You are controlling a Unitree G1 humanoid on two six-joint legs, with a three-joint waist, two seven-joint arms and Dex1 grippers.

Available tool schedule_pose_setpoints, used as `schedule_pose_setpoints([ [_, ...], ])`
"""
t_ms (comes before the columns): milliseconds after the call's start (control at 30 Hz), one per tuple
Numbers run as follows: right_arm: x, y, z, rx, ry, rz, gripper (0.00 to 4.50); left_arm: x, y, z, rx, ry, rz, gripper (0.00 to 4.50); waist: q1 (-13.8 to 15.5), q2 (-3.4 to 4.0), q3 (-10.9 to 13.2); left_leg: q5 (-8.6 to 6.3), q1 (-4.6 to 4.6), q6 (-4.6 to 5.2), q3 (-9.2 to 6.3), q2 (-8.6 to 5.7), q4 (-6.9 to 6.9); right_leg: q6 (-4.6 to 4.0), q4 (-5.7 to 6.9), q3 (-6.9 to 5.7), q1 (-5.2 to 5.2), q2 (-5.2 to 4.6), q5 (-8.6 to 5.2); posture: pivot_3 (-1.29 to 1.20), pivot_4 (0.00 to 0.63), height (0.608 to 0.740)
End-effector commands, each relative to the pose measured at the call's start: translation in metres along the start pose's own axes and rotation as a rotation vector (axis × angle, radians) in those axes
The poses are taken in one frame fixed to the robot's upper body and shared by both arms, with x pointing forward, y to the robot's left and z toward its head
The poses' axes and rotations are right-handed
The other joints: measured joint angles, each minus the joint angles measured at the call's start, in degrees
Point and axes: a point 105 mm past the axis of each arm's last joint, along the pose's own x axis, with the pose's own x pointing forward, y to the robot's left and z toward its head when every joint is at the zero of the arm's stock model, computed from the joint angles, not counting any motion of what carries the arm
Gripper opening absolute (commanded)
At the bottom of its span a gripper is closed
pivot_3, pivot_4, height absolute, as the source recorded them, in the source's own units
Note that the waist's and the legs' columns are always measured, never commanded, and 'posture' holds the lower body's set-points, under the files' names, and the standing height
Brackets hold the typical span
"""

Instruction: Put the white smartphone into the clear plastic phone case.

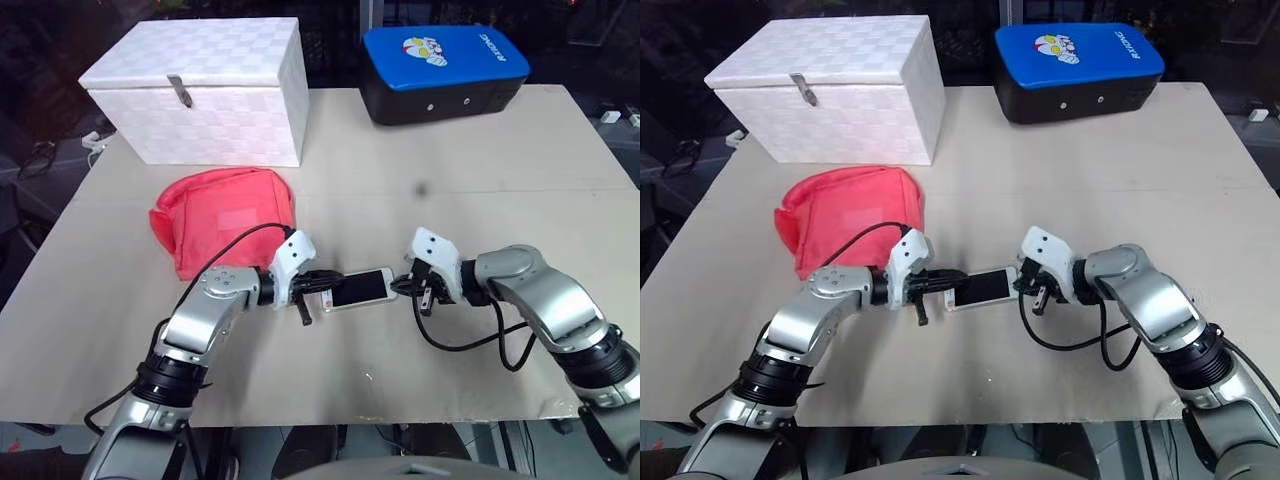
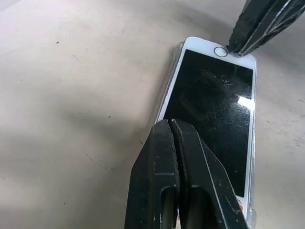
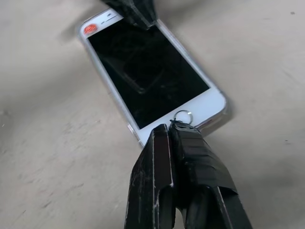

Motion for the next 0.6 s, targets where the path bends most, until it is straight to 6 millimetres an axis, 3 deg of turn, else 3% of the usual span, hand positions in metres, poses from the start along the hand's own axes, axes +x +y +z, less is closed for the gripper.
schedule_pose_setpoints([
  [33,0.001,0.006,0.001,-0.029,0.025,0.021,0.00,0.001,-0.009,-0.034,-0.073,0.115,-0.036,0.06,0.0,0.00,0.0,0.00,-0.01,0.00,0.00,0.00,0.00,0.00,0.00,0.00,-0.01,0.00,0.00,0.00,0.150,0.740],
  [467,0.010,0.003,-0.027,-0.028,0.194,0.070,0.00,0.004,-0.016,-0.041,-0.071,0.130,-0.058,0.06,0.1,-0.05,0.0,0.01,0.04,0.00,0.00,-0.01,0.14,0.01,0.15,-0.03,0.06,0.00,0.00,0.00,0.150,0.740],
  [600,0.014,0.000,-0.053,-0.003,0.309,0.119,0.00,0.005,-0.016,-0.042,-0.077,0.126,-0.051,0.06,0.1,-0.06,0.0,0.00,0.19,0.01,-0.01,-0.01,0.19,0.01,0.15,-0.08,0.24,-0.01,0.01,0.00,0.150,0.740],
])
